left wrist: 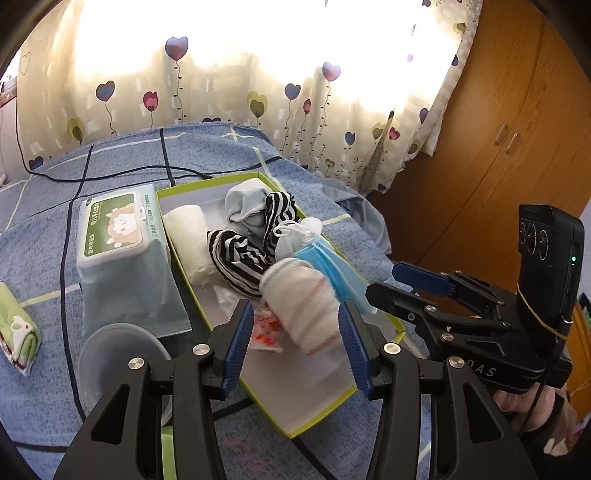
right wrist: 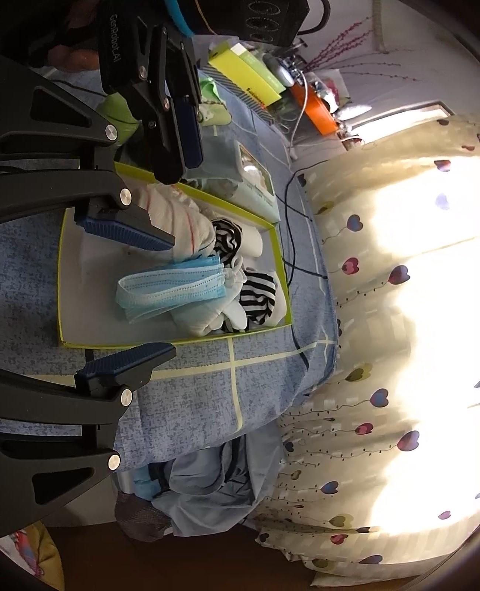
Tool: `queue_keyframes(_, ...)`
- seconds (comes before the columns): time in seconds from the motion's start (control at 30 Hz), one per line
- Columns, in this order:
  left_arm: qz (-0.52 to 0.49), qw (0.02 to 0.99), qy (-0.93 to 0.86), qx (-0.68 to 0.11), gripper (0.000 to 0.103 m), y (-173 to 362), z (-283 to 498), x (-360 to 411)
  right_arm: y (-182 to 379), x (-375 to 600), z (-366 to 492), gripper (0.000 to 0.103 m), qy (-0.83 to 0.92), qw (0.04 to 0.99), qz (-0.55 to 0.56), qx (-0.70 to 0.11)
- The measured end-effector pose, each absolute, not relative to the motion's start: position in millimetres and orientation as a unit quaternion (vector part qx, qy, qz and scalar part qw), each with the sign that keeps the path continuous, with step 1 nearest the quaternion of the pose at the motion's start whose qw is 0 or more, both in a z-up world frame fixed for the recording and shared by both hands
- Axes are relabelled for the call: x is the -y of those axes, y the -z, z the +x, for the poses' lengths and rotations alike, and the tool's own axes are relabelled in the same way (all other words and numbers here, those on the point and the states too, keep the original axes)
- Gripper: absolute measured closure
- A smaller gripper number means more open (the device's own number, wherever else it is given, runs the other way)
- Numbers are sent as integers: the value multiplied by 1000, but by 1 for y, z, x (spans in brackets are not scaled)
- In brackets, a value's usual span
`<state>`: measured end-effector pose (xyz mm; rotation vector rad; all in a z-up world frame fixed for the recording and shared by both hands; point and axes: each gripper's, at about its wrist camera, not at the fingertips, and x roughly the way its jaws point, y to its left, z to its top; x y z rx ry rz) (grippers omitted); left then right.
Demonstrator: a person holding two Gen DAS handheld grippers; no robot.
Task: Organize soft objects
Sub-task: 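Lower the towel and mask into the box and open both tools, then move both tools back over the bed toward the green cloth and rolled green towel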
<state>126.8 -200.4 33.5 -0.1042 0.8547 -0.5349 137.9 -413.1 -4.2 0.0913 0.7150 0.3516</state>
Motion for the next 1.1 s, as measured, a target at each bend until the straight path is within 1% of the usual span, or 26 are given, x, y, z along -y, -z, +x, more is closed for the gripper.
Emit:
queue_keyframes(0.37, -51, 883, 245, -398, 54, -43, 116, 186, -7, 396, 123, 52, -178, 921, 30, -344)
queue_keyframes(0.67, -51, 897, 233, -372, 54, -56, 100, 169, -16, 384, 113, 51, -171, 924, 23, -341)
queue_keyframes(0.77, -53, 903, 227, -361, 54, -61, 95, 161, -20, 380, 110, 45, -167, 926, 20, -337)
queue_keyframes(0.97, -58, 908, 217, -355, 54, -65, 90, 146, -29, 368, 105, 44, -169, 929, 13, -328)
queue_keyframes(1.1, -60, 909, 215, -351, 54, -68, 87, 138, -36, 362, 102, 40, -173, 931, 11, -321)
